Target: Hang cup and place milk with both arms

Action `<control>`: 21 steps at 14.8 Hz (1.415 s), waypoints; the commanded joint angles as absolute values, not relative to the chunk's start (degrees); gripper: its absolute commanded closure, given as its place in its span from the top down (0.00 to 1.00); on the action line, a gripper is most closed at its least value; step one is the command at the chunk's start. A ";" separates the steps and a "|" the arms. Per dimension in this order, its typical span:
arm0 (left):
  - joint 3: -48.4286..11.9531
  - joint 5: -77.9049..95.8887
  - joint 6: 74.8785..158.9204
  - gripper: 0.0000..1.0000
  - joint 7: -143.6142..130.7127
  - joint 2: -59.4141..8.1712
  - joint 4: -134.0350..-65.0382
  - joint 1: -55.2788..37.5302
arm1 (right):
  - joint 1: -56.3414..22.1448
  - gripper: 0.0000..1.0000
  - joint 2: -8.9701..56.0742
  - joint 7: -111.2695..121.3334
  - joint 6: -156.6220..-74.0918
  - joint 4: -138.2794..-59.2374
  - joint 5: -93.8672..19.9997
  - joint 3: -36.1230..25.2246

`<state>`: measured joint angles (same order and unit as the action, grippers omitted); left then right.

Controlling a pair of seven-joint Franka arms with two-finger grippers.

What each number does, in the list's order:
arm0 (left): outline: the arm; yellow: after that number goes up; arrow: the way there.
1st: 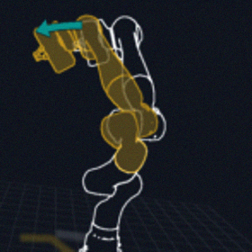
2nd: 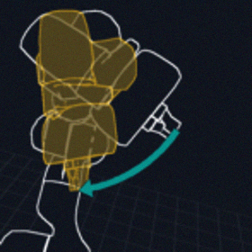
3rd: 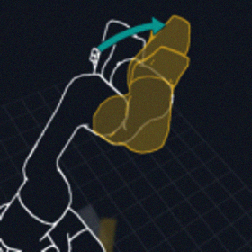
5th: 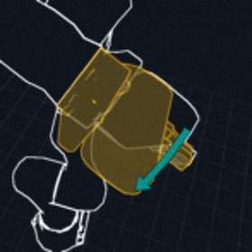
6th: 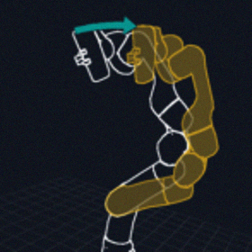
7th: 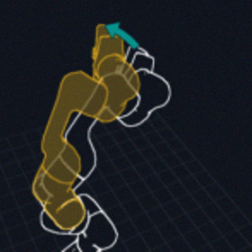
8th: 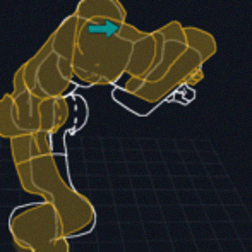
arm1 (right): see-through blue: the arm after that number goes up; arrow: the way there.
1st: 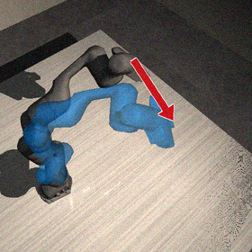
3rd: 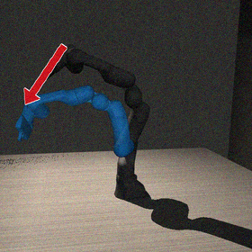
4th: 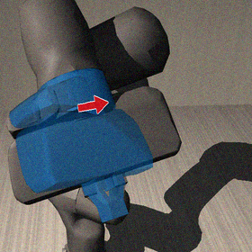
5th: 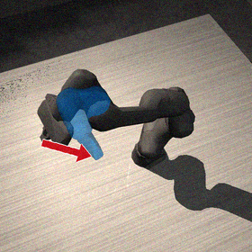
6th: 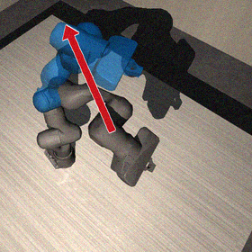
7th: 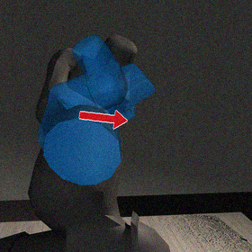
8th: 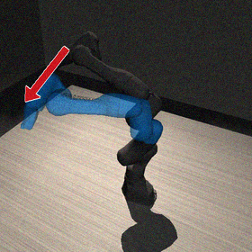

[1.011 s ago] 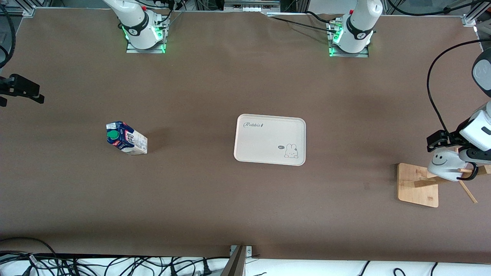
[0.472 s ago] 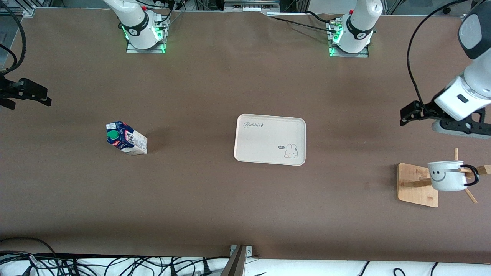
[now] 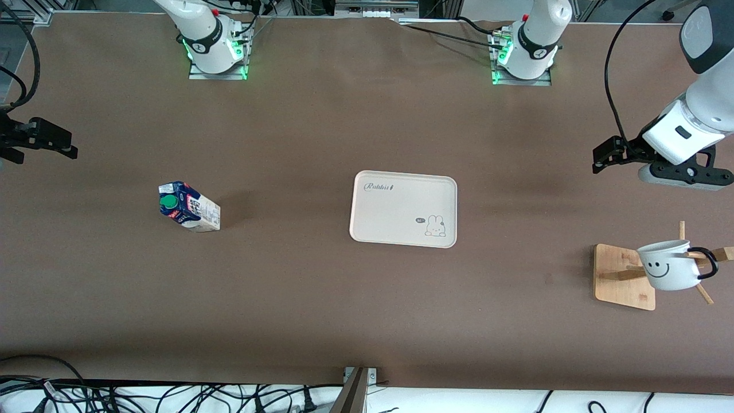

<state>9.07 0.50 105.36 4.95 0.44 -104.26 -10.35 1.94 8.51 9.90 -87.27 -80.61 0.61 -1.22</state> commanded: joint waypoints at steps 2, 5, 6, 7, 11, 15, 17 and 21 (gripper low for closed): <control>8.61 -0.97 101.35 1.00 2.38 0.09 -100.65 -10.98 | 2.81 1.00 7.29 5.12 -87.37 -82.00 0.97 0.00; 8.18 -1.05 101.16 1.00 1.50 0.09 -100.37 -10.99 | 2.81 1.00 7.29 4.57 -87.36 -81.91 0.97 0.00; 8.09 -1.05 100.99 1.00 0.71 0.17 -100.37 -10.99 | 2.81 1.00 7.29 4.57 -87.36 -81.91 0.97 0.00; 8.09 -0.97 100.81 1.00 -0.17 0.26 -100.37 -10.90 | 2.81 1.00 7.29 4.66 -87.28 -81.91 1.05 0.00; 8.44 -0.97 100.02 1.00 0.00 0.36 -99.24 -10.28 | 2.64 1.00 7.38 5.19 -87.28 -81.74 1.14 0.09; 8.44 -0.97 99.93 1.00 0.35 -0.70 -97.56 -10.37 | 2.72 1.00 7.38 8.17 -87.28 -81.65 1.41 0.09; 8.18 -1.05 100.02 1.00 0.18 -1.23 -96.77 -10.98 | 2.81 1.00 7.38 8.17 -87.28 -81.65 1.32 0.00; 7.29 -1.05 99.93 1.00 -0.44 -1.58 -96.50 -10.81 | 2.90 1.00 7.38 8.17 -85.35 -81.65 1.49 -0.09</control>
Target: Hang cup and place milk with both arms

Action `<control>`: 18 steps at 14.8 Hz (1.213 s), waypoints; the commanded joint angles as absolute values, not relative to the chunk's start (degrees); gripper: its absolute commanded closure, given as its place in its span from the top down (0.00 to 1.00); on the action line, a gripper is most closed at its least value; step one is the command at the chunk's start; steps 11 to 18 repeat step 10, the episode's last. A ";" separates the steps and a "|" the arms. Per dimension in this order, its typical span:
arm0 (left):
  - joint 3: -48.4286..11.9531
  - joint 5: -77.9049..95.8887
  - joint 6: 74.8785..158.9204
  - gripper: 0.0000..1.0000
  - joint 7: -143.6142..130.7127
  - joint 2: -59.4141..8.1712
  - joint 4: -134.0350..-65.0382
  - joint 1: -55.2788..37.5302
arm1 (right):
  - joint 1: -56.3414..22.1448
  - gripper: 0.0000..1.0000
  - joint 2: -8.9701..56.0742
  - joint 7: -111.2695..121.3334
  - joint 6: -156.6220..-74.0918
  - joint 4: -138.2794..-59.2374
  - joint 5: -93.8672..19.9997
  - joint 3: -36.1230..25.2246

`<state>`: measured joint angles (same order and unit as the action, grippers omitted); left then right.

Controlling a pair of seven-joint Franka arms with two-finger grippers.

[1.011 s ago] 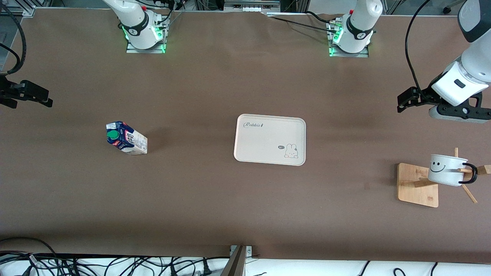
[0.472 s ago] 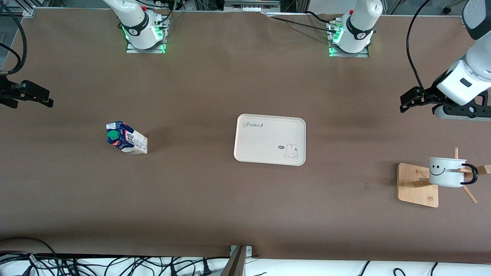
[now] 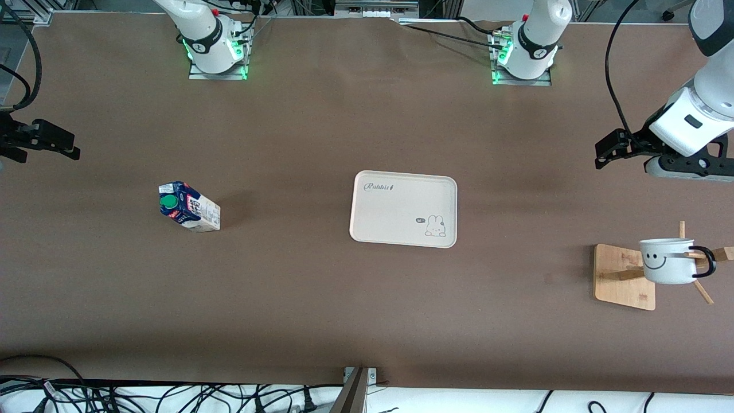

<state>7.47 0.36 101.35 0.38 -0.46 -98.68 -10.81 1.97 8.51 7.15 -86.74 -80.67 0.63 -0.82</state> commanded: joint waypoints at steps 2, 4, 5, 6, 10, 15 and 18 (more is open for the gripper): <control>7.29 -0.97 99.93 1.00 -0.35 -1.58 -96.50 -10.64 | 2.90 1.00 7.38 8.17 -85.08 -81.65 1.50 -0.09; 7.21 -1.05 100.02 1.00 -0.35 -1.58 -96.33 -10.90 | 2.81 1.00 7.38 8.17 -84.90 -81.65 1.67 -0.09; 6.95 -1.05 100.02 1.00 -0.44 -1.58 -95.98 -10.90 | 2.90 1.00 7.38 8.17 -84.73 -81.65 1.67 -0.09; 7.03 -0.97 100.02 1.00 -0.44 -1.58 -95.98 -10.90 | 2.81 1.00 7.38 8.17 -84.73 -81.65 1.67 -0.09; 7.38 -0.53 100.11 1.00 -0.35 -1.76 -95.98 -10.11 | 2.81 1.00 7.38 8.17 -84.73 -81.65 1.67 -0.09; 7.38 -0.53 100.11 1.00 -0.35 -1.76 -95.98 -10.11 | 2.81 1.00 7.38 8.17 -84.73 -81.65 1.67 -0.09; 7.38 -0.53 100.11 1.00 -0.35 -1.76 -95.98 -10.11 | 2.81 1.00 7.38 8.17 -84.73 -81.65 1.67 -0.09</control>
